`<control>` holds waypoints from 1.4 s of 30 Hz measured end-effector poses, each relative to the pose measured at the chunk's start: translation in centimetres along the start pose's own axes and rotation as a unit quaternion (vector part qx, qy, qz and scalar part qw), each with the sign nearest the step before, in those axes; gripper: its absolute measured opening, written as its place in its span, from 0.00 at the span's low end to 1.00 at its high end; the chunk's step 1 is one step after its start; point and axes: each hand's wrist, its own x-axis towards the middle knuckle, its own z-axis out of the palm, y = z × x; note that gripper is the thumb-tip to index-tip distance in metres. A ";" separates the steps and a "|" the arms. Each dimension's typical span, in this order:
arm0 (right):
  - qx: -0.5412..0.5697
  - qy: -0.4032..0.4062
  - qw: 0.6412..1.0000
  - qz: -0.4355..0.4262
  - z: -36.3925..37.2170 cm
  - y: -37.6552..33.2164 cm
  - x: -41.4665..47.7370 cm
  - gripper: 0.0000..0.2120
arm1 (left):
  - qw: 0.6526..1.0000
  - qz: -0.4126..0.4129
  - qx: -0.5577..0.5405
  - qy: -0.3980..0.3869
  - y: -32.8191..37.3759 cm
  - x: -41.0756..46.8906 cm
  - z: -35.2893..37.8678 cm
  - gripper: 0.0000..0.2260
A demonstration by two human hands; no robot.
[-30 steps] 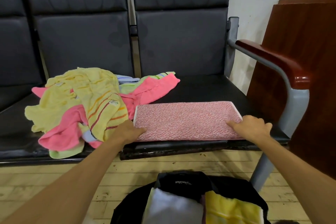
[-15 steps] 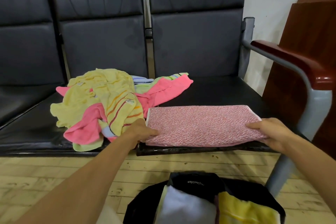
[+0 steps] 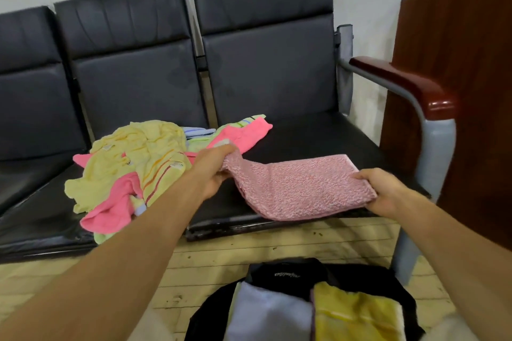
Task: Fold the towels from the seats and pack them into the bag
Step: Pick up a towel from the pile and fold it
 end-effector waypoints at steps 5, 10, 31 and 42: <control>0.044 -0.015 0.999 -0.020 -0.3 0.5 0.9 0.07 | 0.998 0.006 0.021 -0.055 0.3 -0.8 6.4 0.07; 0.081 0.002 0.997 0.004 -0.6 0.8 2.1 0.09 | 0.994 -0.004 0.072 -0.085 -1.9 -1.7 12.7 0.07; -0.051 -0.011 0.998 -0.047 0.3 0.3 0.9 0.28 | 0.954 0.115 0.253 -0.113 -5.8 -2.1 9.8 0.14; -0.164 0.078 0.976 -0.119 4.0 0.1 -1.8 0.16 | 0.964 0.019 0.227 -0.140 -6.8 -5.1 1.8 0.07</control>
